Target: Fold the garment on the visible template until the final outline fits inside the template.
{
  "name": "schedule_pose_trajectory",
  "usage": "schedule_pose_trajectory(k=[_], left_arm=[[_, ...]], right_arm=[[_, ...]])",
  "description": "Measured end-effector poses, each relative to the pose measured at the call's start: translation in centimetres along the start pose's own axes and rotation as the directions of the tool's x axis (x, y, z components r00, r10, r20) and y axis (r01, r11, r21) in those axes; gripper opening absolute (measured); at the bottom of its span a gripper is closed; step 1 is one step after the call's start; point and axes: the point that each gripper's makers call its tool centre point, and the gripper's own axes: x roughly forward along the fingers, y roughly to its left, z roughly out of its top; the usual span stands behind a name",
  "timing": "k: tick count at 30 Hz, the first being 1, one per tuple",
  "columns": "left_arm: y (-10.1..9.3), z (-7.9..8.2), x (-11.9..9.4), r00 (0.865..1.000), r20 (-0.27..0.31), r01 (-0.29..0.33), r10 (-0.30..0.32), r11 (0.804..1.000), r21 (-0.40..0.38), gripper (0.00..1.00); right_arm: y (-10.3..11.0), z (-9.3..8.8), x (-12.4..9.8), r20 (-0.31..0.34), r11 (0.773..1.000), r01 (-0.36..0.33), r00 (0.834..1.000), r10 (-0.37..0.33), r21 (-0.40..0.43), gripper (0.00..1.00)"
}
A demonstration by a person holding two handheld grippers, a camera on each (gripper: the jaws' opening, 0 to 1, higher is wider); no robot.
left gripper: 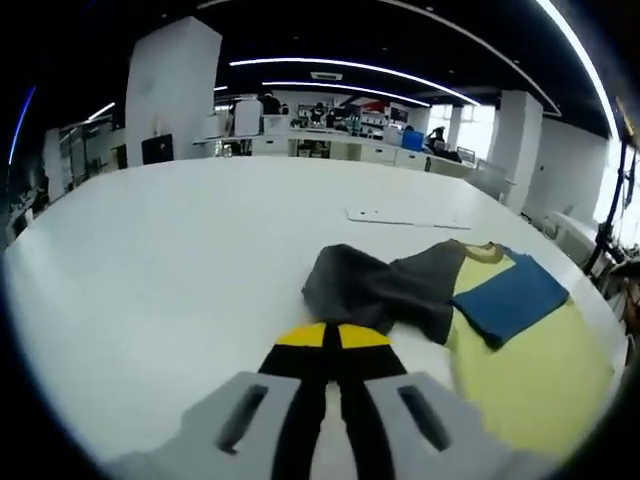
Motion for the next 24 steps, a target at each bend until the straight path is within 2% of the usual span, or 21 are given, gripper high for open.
schedule_pose_trajectory(k=[6, 9, 12, 15, 17, 21, 24], left_arm=[[-2.8, 2.5, 0.2, 0.998, 0.058, 0.037, -0.038, 0.999, 0.017, 0.00], [-4.7, 3.9, 0.5, 0.993, 0.092, 0.068, -0.072, 0.997, 0.048, 0.00], [-7.5, 4.6, 1.0, 0.986, 0.096, 0.126, -0.137, 0.985, 0.114, 0.00], [-10.0, 3.7, 1.9, 0.983, 0.047, 0.166, -0.180, 0.962, 0.215, 0.00], [-11.3, 3.0, 2.3, 0.978, 0.021, 0.195, -0.206, 0.951, 0.242, 0.00], [-14.2, 1.2, 3.0, 0.964, -0.047, 0.262, -0.261, 0.911, 0.318, 0.00], [-15.9, -0.8, 3.6, 0.946, -0.127, 0.325, -0.299, 0.881, 0.344, 0.00]], right_arm=[[0.0, -0.3, -0.2, 0.000, 1.000, 0.003, 1.000, -0.003, 0.011, 0.99], [-0.1, -0.4, -0.3, 0.002, 1.000, 0.005, 1.000, -0.005, 0.020, 0.99], [-0.1, -0.6, -0.3, 0.002, 1.000, 0.005, 1.000, -0.005, 0.031, 0.99], [0.0, -0.7, -0.3, 0.009, 0.999, 0.001, 1.000, -0.001, 0.045, 0.99], [0.0, -0.8, -0.3, 0.009, 0.999, 0.001, 1.000, -0.001, 0.051, 0.98], [0.1, -1.2, -0.4, 0.002, 0.999, 0.000, 1.000, 0.000, 0.054, 0.98], [0.0, -1.3, -0.5, 0.004, 0.998, 0.003, 1.000, -0.003, 0.063, 0.98]])
